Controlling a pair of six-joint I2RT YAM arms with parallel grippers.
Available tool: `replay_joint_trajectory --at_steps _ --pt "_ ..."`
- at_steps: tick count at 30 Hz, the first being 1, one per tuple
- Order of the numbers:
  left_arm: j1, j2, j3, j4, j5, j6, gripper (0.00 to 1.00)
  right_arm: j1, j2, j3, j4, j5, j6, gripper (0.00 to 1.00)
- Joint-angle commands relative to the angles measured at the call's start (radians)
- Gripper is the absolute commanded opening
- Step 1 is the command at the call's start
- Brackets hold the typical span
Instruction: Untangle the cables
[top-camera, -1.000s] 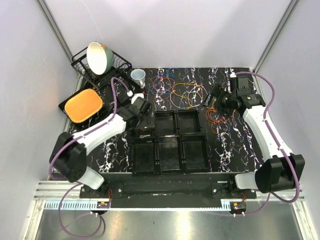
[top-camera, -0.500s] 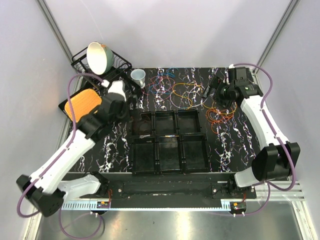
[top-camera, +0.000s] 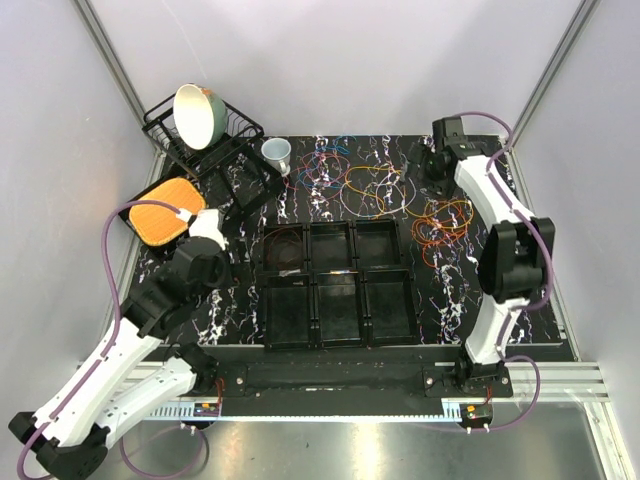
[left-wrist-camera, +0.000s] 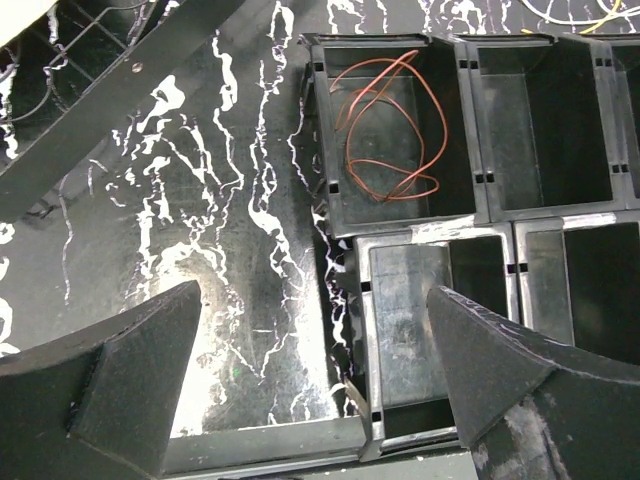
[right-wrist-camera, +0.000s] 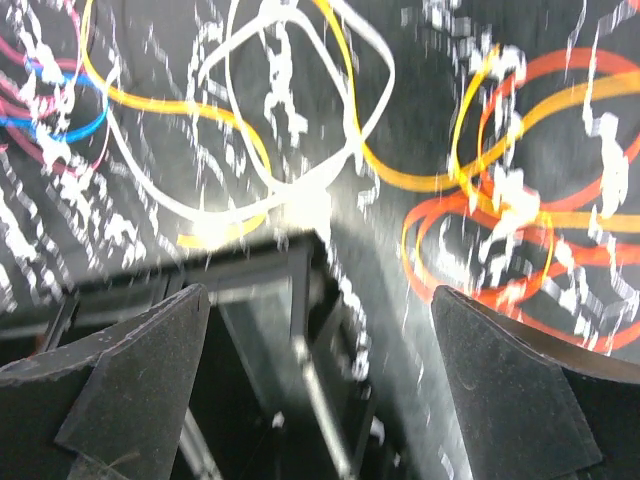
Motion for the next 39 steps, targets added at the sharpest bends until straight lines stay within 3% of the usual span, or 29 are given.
replay_joint_trajectory --at_steps 1,5,11,14,21,28,31,34,35,36,37,39 --pt "-0.01 -0.037 0.002 -0.007 -0.061 -0.008 0.99 0.001 0.127 0.174 0.042 0.08 -0.097 0.98" --pt "-0.007 -0.061 -0.04 0.053 0.032 0.05 0.99 -0.014 0.31 0.265 0.042 0.06 -0.113 0.92" --pt "-0.005 -0.061 -0.043 0.049 0.016 0.036 0.99 -0.062 0.447 0.372 0.045 0.002 -0.062 0.86" --pt "-0.003 -0.064 -0.042 0.049 0.014 0.035 0.99 -0.067 0.472 0.401 0.043 0.011 -0.061 0.85" --pt "0.009 -0.073 -0.042 0.049 0.014 0.039 0.99 -0.074 0.517 0.43 0.043 0.007 -0.061 0.71" --pt "0.013 -0.065 -0.04 0.049 0.017 0.041 0.98 -0.079 0.582 0.487 0.042 -0.013 -0.065 0.66" --pt "0.013 -0.061 -0.04 0.049 0.017 0.038 0.98 -0.083 0.596 0.515 0.043 -0.021 -0.067 0.59" --pt "0.013 -0.059 -0.04 0.049 0.016 0.036 0.97 -0.088 0.621 0.554 0.028 -0.038 -0.065 0.38" --pt "0.013 -0.059 -0.04 0.047 0.016 0.038 0.97 -0.09 0.622 0.571 0.019 -0.04 -0.062 0.15" --pt "0.015 -0.061 -0.042 0.047 0.014 0.036 0.97 -0.09 0.621 0.614 0.007 -0.041 -0.062 0.05" --pt "0.013 -0.061 -0.04 0.047 0.013 0.036 0.97 -0.09 0.609 0.643 -0.021 -0.044 -0.062 0.0" --pt "0.015 -0.064 -0.04 0.047 0.013 0.036 0.97 -0.088 0.589 0.761 -0.065 -0.049 -0.061 0.0"
